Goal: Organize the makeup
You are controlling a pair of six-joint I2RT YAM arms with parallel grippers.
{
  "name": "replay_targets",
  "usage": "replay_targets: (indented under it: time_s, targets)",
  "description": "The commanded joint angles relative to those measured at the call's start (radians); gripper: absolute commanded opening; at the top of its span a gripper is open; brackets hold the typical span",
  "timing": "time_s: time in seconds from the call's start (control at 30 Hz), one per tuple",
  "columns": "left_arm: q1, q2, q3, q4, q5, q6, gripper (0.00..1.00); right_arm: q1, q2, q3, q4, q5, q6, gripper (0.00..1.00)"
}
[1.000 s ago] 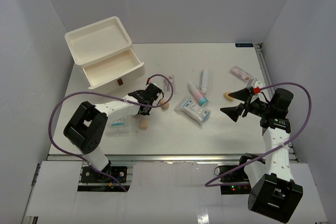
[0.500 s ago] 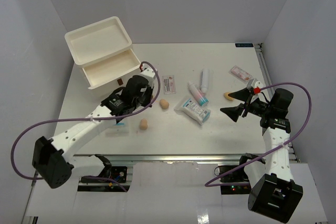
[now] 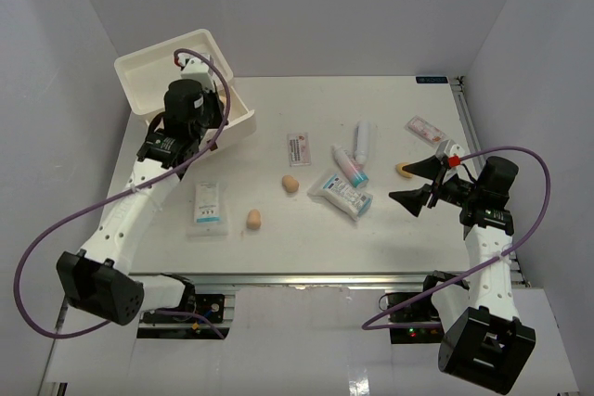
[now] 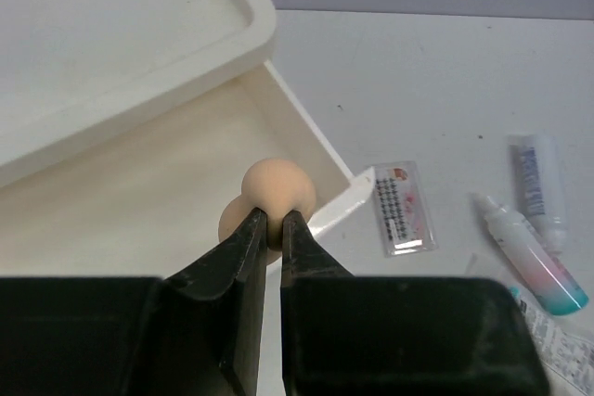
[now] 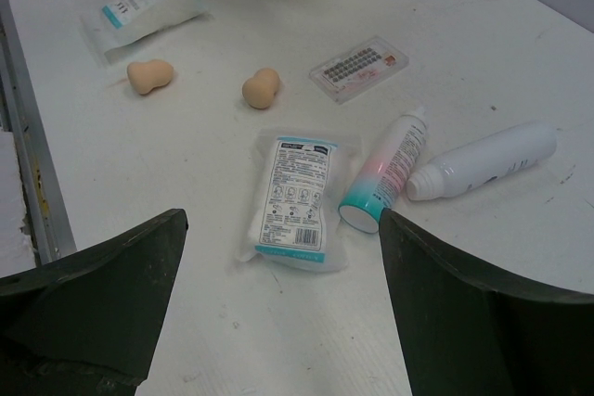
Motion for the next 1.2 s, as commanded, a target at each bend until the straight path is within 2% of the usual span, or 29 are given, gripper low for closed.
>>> replay_targets:
  time_s: [0.0,0.1,0.27,0.37,0.47,0.57,0.7,0.73,0.83,0.9,0.97,1.17]
  targets:
    - [0.077,0.077,0.067,0.015,0.035,-0.003,0.00,-0.001,0.007,-0.006,-0.008,-0.040,-0.014,0.90]
    - [0.089,0.113,0.084,0.017,0.065,-0.006,0.13,0.004,0.013,-0.004,-0.026,-0.043,-0.041,0.90]
    - [0.090,0.093,0.064,0.011,0.060,-0.001,0.62,0.077,0.053,0.038,-0.099,0.003,-0.118,0.91]
    - [0.090,0.063,0.053,0.008,0.082,-0.005,0.77,0.208,0.104,0.106,-0.134,0.171,-0.148,0.91]
    - [0.090,0.022,0.036,0.002,0.158,-0.022,0.82,0.397,0.217,0.201,-0.179,0.306,-0.185,0.92]
    - [0.090,-0.030,0.009,-0.008,0.230,-0.046,0.84,0.535,0.370,0.332,-0.187,0.411,-0.126,0.94]
    - [0.088,-0.125,-0.076,0.018,0.383,-0.062,0.85,0.747,0.553,0.460,-0.140,0.676,-0.028,0.95]
    - [0.090,-0.179,-0.105,0.029,0.427,-0.060,0.85,0.785,0.597,0.487,-0.132,0.767,-0.004,0.95]
    - [0.090,-0.314,-0.252,0.112,0.644,-0.073,0.89,0.910,0.793,0.632,-0.145,0.895,0.080,0.96]
    - [0.089,-0.414,-0.350,0.156,0.688,-0.080,0.90,0.938,0.879,0.699,-0.176,0.959,0.125,0.96]
    - [0.088,-0.499,-0.435,0.192,0.706,-0.087,0.91,0.968,1.002,0.788,-0.227,0.986,0.158,0.90]
    - [0.088,-0.671,-0.609,0.256,0.653,-0.082,0.91,0.974,1.147,0.916,-0.238,0.966,0.223,0.82]
